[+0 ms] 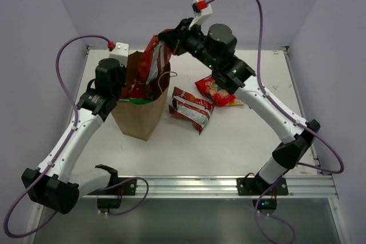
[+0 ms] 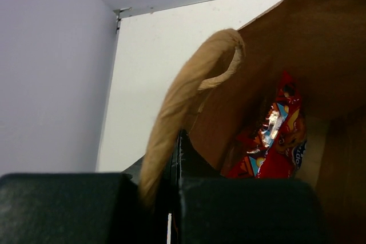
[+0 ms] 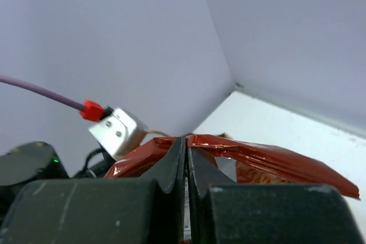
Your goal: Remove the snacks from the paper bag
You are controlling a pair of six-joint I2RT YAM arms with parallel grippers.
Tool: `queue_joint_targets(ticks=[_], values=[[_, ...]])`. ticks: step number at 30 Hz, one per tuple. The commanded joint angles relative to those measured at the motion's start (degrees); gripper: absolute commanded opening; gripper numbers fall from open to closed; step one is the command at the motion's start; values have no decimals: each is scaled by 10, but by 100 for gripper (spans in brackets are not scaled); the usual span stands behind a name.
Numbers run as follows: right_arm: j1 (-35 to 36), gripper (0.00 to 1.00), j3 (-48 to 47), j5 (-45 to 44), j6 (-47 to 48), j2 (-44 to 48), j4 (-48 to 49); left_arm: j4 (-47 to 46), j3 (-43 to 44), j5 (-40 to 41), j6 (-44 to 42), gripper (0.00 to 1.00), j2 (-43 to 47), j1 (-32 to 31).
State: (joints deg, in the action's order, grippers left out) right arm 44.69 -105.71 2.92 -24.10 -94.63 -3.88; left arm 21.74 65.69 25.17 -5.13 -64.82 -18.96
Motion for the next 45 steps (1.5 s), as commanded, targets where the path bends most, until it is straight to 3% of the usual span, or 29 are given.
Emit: queue_joint_targets(ticks=[1, 5, 8, 14, 19, 27, 35, 44, 45], values=[[-30, 0, -50, 19, 33, 60, 61, -44, 16, 70, 6, 0, -7, 17], [-60, 0, -28, -6, 41, 112, 54, -45, 15, 87, 8, 0, -22, 30], [-90, 0, 44, -28, 34, 176, 55, -54, 15, 102, 6, 0, -33, 39], [-127, 0, 271, -120, -2, 338, 41, -71, 38, 110, -1, 0, -58, 56], [-128, 0, 465, -185, -89, 442, -24, -107, 66, 88, -34, 0, -62, 55], [-130, 0, 681, -219, -253, 484, -92, -189, 87, 49, -133, 0, -72, 55], [-205, 0, 734, -204, -350, 403, -133, -208, 61, -54, -153, 0, -47, 55], [-251, 0, 758, -223, -377, 545, -261, -207, 16, -99, -139, 0, -15, 54], [-252, 5, 757, -224, -379, 552, -286, -206, 15, -99, -138, 0, -14, 54]])
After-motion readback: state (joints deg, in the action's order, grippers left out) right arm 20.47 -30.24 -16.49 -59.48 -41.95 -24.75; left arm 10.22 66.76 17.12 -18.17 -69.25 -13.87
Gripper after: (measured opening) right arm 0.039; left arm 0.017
